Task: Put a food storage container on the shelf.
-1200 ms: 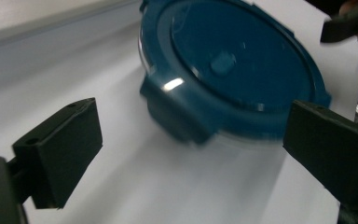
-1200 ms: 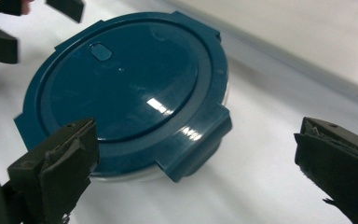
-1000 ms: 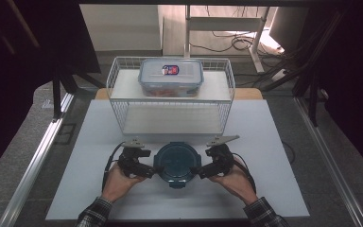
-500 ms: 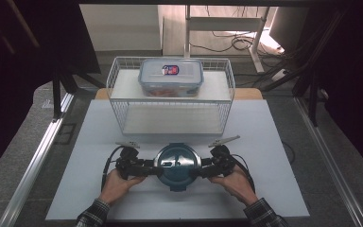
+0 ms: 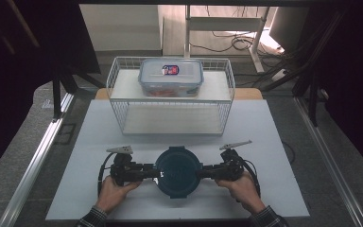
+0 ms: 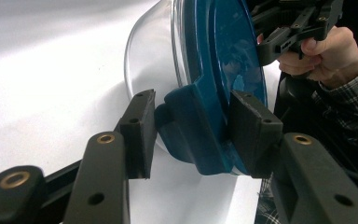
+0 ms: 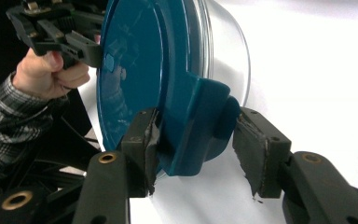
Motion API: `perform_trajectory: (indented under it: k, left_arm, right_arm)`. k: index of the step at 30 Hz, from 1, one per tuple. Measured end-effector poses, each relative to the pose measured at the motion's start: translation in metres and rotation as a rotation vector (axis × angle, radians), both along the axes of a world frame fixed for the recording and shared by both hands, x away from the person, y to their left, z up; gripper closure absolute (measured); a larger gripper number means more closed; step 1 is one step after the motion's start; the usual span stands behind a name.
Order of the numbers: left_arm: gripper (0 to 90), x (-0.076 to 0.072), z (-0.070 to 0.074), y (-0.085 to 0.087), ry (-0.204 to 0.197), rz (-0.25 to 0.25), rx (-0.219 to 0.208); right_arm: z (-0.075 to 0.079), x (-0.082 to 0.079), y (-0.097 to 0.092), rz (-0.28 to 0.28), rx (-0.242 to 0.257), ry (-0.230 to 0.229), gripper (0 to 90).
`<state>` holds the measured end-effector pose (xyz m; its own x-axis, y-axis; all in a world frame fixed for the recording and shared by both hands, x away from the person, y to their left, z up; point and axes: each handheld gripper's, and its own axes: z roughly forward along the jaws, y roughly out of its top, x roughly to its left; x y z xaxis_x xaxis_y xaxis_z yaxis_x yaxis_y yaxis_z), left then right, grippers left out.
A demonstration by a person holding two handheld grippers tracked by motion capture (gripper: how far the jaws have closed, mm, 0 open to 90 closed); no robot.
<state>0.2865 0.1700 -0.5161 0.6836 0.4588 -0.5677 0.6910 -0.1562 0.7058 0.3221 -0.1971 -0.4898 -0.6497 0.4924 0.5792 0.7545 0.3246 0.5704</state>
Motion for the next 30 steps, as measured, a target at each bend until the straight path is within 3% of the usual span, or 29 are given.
perform_trajectory:
  k: [4, 6, 9, 12, 16, 21, 25, 30]
  left_arm:
    - [52.6, -0.005, -0.003, 0.001, 0.024, 0.028, -0.012]
    - [51.5, -0.008, -0.004, 0.002, 0.031, 0.038, -0.007]
    - [51.5, -0.010, -0.008, 0.003, 0.076, 0.064, -0.037]
    - [54.2, -0.011, -0.007, 0.003, 0.112, 0.094, -0.059]
    - [55.1, -0.012, -0.002, 0.000, 0.106, 0.113, -0.055]
    - [56.4, -0.008, 0.004, 0.004, 0.087, 0.146, -0.054]
    - [56.5, -0.007, 0.017, 0.005, 0.041, 0.159, -0.030]
    - [56.8, -0.005, 0.024, 0.004, 0.025, 0.159, -0.030]
  right_arm:
    - [0.002, -0.001, 0.002, -0.030, 0.003, 0.021, 53.1]
    - [0.003, -0.002, 0.004, -0.032, -0.002, 0.005, 53.4]
    - [0.006, -0.005, 0.006, -0.048, -0.009, -0.005, 53.6]
    - [0.006, -0.007, 0.005, -0.072, 0.001, 0.016, 55.1]
    - [0.005, -0.009, 0.003, -0.116, 0.021, 0.059, 56.4]
    - [0.014, -0.014, 0.010, -0.112, -0.026, -0.033, 56.6]
    - [0.016, -0.010, 0.011, -0.106, -0.004, -0.045, 56.1]
    - [0.023, -0.005, 0.013, -0.108, -0.007, -0.085, 55.6]
